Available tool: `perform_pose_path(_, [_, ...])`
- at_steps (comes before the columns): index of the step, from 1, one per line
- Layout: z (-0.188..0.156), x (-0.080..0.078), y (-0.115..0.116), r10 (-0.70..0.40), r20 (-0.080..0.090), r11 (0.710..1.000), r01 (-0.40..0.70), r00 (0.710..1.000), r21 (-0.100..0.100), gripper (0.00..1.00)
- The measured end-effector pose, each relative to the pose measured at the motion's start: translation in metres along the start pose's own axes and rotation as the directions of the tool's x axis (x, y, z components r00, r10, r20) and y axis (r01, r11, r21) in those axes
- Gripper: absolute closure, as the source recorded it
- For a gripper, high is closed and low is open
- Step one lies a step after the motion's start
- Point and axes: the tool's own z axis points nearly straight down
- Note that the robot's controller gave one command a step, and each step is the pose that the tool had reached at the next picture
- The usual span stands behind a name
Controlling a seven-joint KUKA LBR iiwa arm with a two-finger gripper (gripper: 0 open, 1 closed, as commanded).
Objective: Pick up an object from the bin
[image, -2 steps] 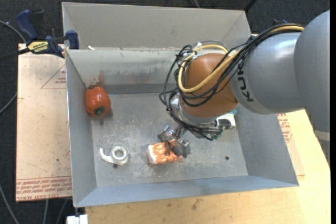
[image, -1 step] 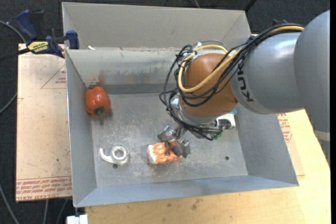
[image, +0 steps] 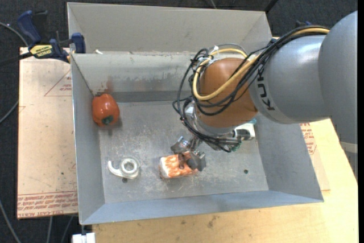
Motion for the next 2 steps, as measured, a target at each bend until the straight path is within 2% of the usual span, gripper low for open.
perform_pose_path(2, [0.0, 0.0, 0.0, 0.001, 0.0, 1.0, -0.001, 1.0, 0.0, 1.0])
